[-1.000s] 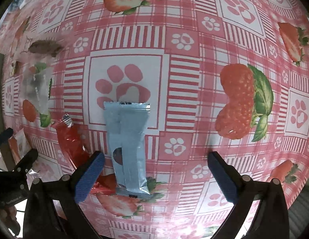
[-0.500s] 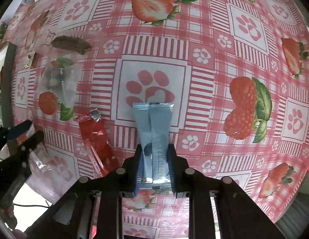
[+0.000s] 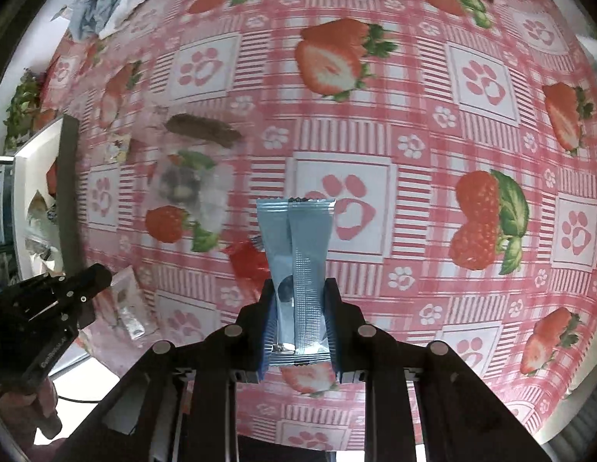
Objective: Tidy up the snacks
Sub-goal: 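Grasp the light-blue bar with the right tool, then grasp another Crispy Cranberry packet with the left tool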
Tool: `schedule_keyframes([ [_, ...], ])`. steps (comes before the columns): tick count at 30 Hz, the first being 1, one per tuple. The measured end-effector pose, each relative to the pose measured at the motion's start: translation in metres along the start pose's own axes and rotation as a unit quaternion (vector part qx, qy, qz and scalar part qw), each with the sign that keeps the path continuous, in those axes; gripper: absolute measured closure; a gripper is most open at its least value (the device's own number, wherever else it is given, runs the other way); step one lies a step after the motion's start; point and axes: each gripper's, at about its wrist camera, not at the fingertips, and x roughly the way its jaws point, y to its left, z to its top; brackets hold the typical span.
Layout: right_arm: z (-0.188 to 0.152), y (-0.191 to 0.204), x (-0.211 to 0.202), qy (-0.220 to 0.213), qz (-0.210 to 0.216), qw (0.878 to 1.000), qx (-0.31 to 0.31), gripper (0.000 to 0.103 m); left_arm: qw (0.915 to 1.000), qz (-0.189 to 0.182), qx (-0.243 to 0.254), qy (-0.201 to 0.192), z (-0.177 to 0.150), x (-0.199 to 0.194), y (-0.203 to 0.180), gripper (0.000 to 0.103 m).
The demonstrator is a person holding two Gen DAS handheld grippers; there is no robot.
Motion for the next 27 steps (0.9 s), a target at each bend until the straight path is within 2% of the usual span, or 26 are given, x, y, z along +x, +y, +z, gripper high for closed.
schedule_keyframes([
  [3, -0.001, 0.016, -0.005, 0.0, 0.004, 1.0, -0.008, 0.079, 0.9998, -0.007, -0.014, 0.007, -0.011, -0.006, 0.012, 0.096],
  [5, -0.001, 0.021, -0.002, 0.001, 0.008, 1.0, -0.011, 0.079, 0.999, 0.002, -0.04, 0.022, -0.026, -0.006, 0.004, 0.096],
  [6, -0.001, 0.022, -0.001, 0.002, 0.009, 1.0, -0.014, 0.079, 0.9975, 0.009, -0.061, 0.036, -0.03, -0.001, 0.008, 0.088],
  [7, -0.002, 0.024, -0.001, 0.003, 0.01, 1.0, -0.015, 0.079, 0.9956, 0.009, -0.079, 0.049, -0.033, 0.003, 0.009, 0.065],
  [8, -0.003, 0.025, -0.001, 0.006, 0.011, 1.0, -0.017, 0.079, 0.9933, 0.009, -0.099, 0.059, -0.035, 0.008, 0.01, 0.051],
  [9, -0.004, 0.025, -0.003, 0.007, 0.011, 1.0, -0.019, 0.079, 0.9912, 0.008, -0.117, 0.062, -0.038, 0.011, 0.011, 0.033],
  [11, -0.005, 0.024, 0.002, 0.01, 0.011, 1.0, -0.021, 0.079, 0.9889, 0.001, -0.138, 0.054, -0.041, 0.014, 0.006, 0.031],
  [14, -0.007, 0.024, 0.002, 0.014, 0.011, 1.0, -0.025, 0.079, 0.9904, 0.014, -0.122, 0.063, -0.04, 0.023, -0.011, 0.026],
  [16, -0.009, 0.024, 0.004, 0.017, 0.01, 0.999, -0.028, 0.079, 0.9883, 0.04, -0.122, 0.083, -0.039, 0.037, -0.017, 0.025],
  [18, -0.01, 0.026, 0.003, 0.018, 0.011, 0.999, -0.03, 0.079, 0.9876, 0.057, -0.123, 0.078, -0.038, 0.039, -0.022, 0.027],
  [20, -0.01, 0.029, 0.002, 0.015, 0.016, 0.999, -0.029, 0.079, 0.9896, 0.065, -0.105, 0.074, -0.036, 0.035, -0.027, 0.047],
  [21, -0.011, 0.032, 0.0, 0.013, 0.019, 0.999, -0.03, 0.079, 0.9917, 0.062, -0.088, 0.069, -0.036, 0.032, -0.03, 0.062],
  [25, -0.01, 0.042, -0.005, 0.012, 0.025, 0.999, -0.043, 0.079, 0.9934, 0.04, -0.082, 0.069, -0.035, 0.031, -0.034, 0.062],
  [27, -0.009, 0.049, -0.004, 0.012, 0.028, 0.998, -0.047, 0.079, 0.9955, 0.039, -0.069, 0.052, -0.039, 0.02, -0.034, 0.062],
])
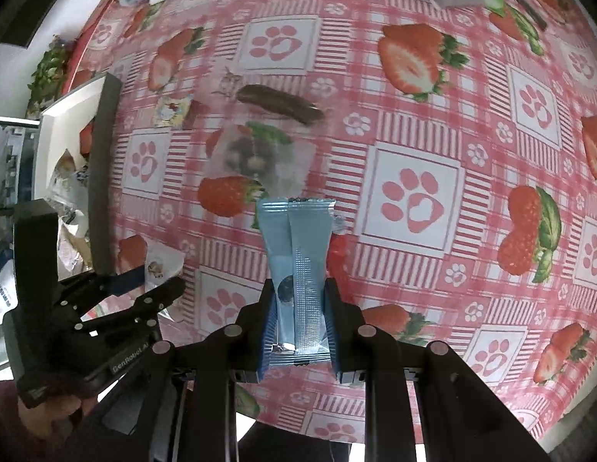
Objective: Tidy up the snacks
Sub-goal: 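Grasp another Crispy Cranberry packet with the left tool, then release the cranberry packet into the tray with left tool while right drops blue bar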
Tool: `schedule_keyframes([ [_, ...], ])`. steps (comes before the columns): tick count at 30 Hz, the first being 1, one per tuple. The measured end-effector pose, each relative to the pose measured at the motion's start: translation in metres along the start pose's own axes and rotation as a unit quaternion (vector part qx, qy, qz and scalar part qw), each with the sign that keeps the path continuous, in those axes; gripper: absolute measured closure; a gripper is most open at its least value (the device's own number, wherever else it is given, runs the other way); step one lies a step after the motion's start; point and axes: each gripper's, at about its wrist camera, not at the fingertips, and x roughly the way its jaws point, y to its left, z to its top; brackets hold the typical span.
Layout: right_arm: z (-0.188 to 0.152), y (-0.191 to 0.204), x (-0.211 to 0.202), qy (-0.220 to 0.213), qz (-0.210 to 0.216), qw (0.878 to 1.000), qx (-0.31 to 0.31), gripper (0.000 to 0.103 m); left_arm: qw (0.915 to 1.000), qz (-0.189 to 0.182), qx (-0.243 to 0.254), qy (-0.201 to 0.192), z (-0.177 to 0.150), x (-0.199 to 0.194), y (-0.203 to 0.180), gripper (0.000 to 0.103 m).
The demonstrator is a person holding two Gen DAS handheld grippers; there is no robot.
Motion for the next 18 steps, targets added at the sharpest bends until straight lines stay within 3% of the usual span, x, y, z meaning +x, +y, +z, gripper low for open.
schedule_keyframes([
  [4, 0.006, 0.015, 0.002, 0.006, 0.005, 1.0, -0.017, 0.079, 0.9988, 0.0, 0.023, -0.042, -0.006, -0.033, 0.014, 0.062],
  [8, 0.021, 0.046, 0.003, 0.009, 0.016, 0.999, -0.043, 0.079, 0.9964, 0.008, 0.015, -0.084, -0.01, -0.064, 0.038, 0.062],
  [12, 0.043, 0.089, 0.005, 0.006, 0.037, 0.997, -0.072, 0.079, 0.991, 0.031, -0.01, -0.129, -0.014, -0.098, 0.083, 0.062],
  [18, 0.084, 0.171, 0.007, -0.001, 0.076, 0.991, -0.113, 0.079, 0.9819, 0.056, -0.078, -0.163, -0.001, -0.114, 0.139, 0.062],
])
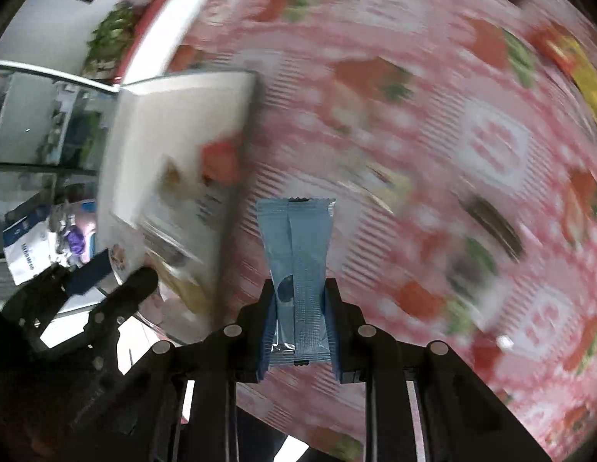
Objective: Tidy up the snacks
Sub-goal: 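Release the cranberry packet into the tray with left tool while right drops blue bar, then grasp the Hello Kitty candy with left tool while right grasps clear bag with brown stick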
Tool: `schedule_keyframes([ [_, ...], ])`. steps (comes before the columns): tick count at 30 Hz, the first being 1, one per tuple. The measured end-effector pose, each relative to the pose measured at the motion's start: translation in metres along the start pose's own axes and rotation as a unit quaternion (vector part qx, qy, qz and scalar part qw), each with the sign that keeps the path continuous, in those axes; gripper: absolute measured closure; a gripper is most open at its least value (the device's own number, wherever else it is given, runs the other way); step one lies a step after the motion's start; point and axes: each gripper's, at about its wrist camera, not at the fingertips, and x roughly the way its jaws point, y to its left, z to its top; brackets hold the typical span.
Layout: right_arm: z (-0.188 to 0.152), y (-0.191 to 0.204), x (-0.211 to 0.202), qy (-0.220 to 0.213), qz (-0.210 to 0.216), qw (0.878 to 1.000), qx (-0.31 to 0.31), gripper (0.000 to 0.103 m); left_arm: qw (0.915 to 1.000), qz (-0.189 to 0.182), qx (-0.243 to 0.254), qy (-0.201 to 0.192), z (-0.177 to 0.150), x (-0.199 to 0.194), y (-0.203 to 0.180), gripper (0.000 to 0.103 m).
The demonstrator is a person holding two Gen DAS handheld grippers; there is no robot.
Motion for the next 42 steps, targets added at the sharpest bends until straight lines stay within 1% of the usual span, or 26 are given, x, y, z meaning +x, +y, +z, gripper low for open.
schedule_keyframes([
  [5, 0.037, 0.048, 0.014, -0.007, 0.031, 0.999, -0.015, 0.079, 0.9983, 0.025, -0.053, 0.002, 0.012, 0.004, 0.056, 0.062],
  [8, 0.054, 0.066, 0.024, -0.008, 0.048, 0.999, -0.013, 0.079, 0.9974, 0.028, -0.064, 0.014, 0.013, 0.013, 0.077, 0.061],
  [9, 0.059, 0.072, 0.028, -0.011, 0.056, 0.998, -0.013, 0.079, 0.9974, 0.031, -0.063, 0.019, 0.013, 0.016, 0.08, 0.06],
  [11, 0.065, 0.081, 0.035, -0.01, 0.057, 0.998, -0.017, 0.077, 0.9969, 0.051, -0.054, 0.028, 0.011, 0.022, 0.083, 0.051],
  [13, 0.065, 0.084, 0.04, -0.001, 0.046, 0.999, -0.017, 0.041, 0.9963, 0.067, -0.044, 0.029, 0.007, 0.021, 0.083, 0.027],
  [14, 0.064, 0.081, 0.04, -0.007, 0.037, 0.999, -0.013, 0.008, 0.9964, 0.071, -0.04, 0.023, 0.005, 0.019, 0.083, 0.024],
  [15, 0.063, 0.075, 0.036, -0.019, 0.028, 0.999, -0.011, 0.001, 0.9966, 0.071, -0.038, 0.017, 0.003, 0.017, 0.083, 0.024],
  [18, 0.058, 0.048, 0.028, -0.019, 0.0, 1.0, 0.003, 0.001, 0.9976, 0.062, -0.026, 0.015, -0.002, 0.013, 0.079, 0.023],
  [19, 0.057, 0.034, 0.027, -0.018, -0.022, 1.0, 0.014, 0.001, 0.9978, 0.059, -0.023, 0.016, -0.004, 0.013, 0.078, 0.023],
  [21, 0.054, 0.002, 0.026, -0.011, -0.084, 0.996, 0.037, 0.001, 0.9983, 0.054, -0.017, 0.017, -0.005, 0.012, 0.074, 0.023],
  [23, 0.05, -0.031, 0.027, 0.0, -0.127, 0.99, 0.061, 0.001, 0.9987, 0.048, -0.012, 0.016, -0.007, 0.01, 0.069, 0.023],
  [24, 0.048, -0.048, 0.028, 0.007, -0.141, 0.987, 0.077, 0.001, 0.9989, 0.044, -0.008, 0.015, -0.007, 0.009, 0.066, 0.023],
  [27, 0.046, -0.082, 0.028, 0.012, -0.16, 0.98, 0.115, 0.001, 0.9993, 0.034, 0.003, 0.013, -0.007, 0.006, 0.056, 0.023],
  [29, 0.046, -0.1, 0.027, 0.008, -0.157, 0.976, 0.148, 0.001, 0.9994, 0.027, 0.016, 0.014, -0.006, 0.006, 0.045, 0.023],
  [31, 0.049, -0.11, 0.026, 0.0, -0.155, 0.974, 0.164, 0.001, 0.9992, 0.019, 0.029, 0.018, -0.005, 0.005, 0.034, 0.023],
  [34, 0.053, -0.119, 0.027, -0.006, -0.172, 0.972, 0.161, 0.001, 0.9988, 0.002, 0.047, 0.016, -0.004, 0.0, 0.014, 0.023],
  [36, 0.05, -0.128, 0.032, 0.002, -0.181, 0.971, 0.158, 0.001, 0.9982, -0.009, 0.058, 0.015, -0.002, -0.002, 0.001, 0.023],
  [38, 0.039, -0.135, 0.038, 0.008, -0.179, 0.971, 0.156, 0.001, 0.9971, -0.029, 0.068, 0.02, 0.001, -0.003, -0.015, 0.023],
  [40, 0.026, -0.14, 0.042, 0.012, -0.182, 0.973, 0.141, 0.001, 0.9958, -0.053, 0.067, 0.032, 0.006, 0.001, -0.031, 0.023],
  [42, 0.015, -0.147, 0.048, 0.026, -0.205, 0.971, 0.122, 0.001, 0.9939, -0.078, 0.058, 0.052, 0.013, 0.009, -0.048, 0.023],
])
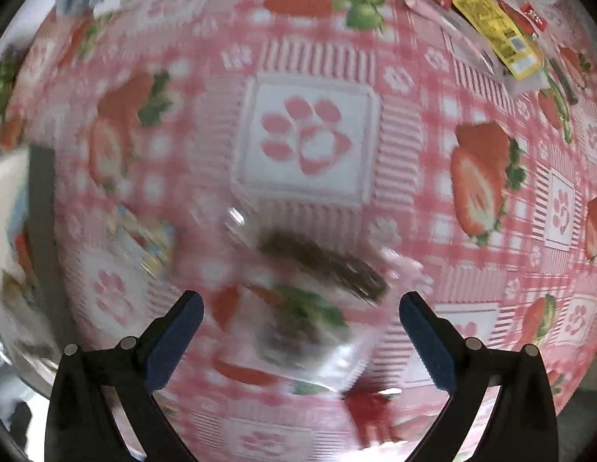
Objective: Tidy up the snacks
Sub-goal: 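Grasp the Hello Kitty candy with left tool while right grasps clear bag with brown stick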
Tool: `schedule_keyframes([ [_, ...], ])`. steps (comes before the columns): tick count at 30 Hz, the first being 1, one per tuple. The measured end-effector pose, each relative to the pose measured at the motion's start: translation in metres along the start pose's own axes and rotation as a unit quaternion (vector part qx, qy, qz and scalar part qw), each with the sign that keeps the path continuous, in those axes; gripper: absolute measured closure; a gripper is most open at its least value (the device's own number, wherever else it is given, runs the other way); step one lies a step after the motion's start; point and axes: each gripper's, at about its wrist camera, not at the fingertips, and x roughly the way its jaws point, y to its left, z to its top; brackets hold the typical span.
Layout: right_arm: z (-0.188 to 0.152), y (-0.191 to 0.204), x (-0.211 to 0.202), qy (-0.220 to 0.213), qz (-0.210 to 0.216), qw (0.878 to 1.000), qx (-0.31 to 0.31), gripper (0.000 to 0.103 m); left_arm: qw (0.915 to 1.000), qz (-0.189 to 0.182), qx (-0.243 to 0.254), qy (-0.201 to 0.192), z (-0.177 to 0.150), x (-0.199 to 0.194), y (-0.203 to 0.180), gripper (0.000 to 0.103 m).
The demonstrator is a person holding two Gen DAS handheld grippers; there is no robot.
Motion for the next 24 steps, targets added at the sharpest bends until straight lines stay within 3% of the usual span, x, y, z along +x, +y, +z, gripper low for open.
schedule_keyframes([
  [2, -0.009, -0.013, 0.009, 0.008, -0.015, 1.0, -0.004, 0.001, 0.9987, -0.031, -0.031, 0.025, 0.013, 0.015, -0.012, 0.023],
  [4, -0.017, -0.037, 0.015, 0.012, 0.001, 1.0, 0.027, 0.001, 0.9944, -0.053, -0.078, 0.049, 0.027, 0.033, -0.019, 0.023],
  [9, -0.034, -0.078, 0.025, 0.028, 0.037, 0.996, 0.072, 0.001, 0.9789, -0.031, -0.19, 0.068, 0.055, 0.071, -0.022, 0.023],
  [13, -0.04, -0.077, 0.028, 0.022, 0.034, 0.998, 0.05, 0.001, 0.9452, -0.022, -0.314, 0.085, 0.073, 0.1, -0.01, 0.023],
  [15, -0.044, -0.072, 0.03, 0.018, 0.028, 0.999, 0.036, 0.001, 0.9311, -0.016, -0.354, 0.088, 0.077, 0.109, -0.007, 0.023],
  [17, -0.053, -0.062, 0.03, 0.013, 0.028, 0.999, 0.032, 0.001, 0.9226, -0.006, -0.374, 0.093, 0.08, 0.116, -0.006, 0.023],
  [19, -0.065, -0.053, 0.026, 0.012, 0.028, 0.999, 0.024, 0.001, 0.9202, 0.007, -0.376, 0.108, 0.081, 0.124, -0.01, 0.023],
  [21, -0.067, -0.059, 0.024, 0.015, 0.034, 0.999, 0.016, 0.001, 0.9287, 0.036, -0.35, 0.117, 0.083, 0.126, -0.021, 0.023],
  [24, -0.071, -0.063, 0.019, 0.014, 0.051, 0.998, 0.018, 0.001, 0.9424, 0.064, -0.306, 0.12, 0.085, 0.126, -0.036, 0.033],
])
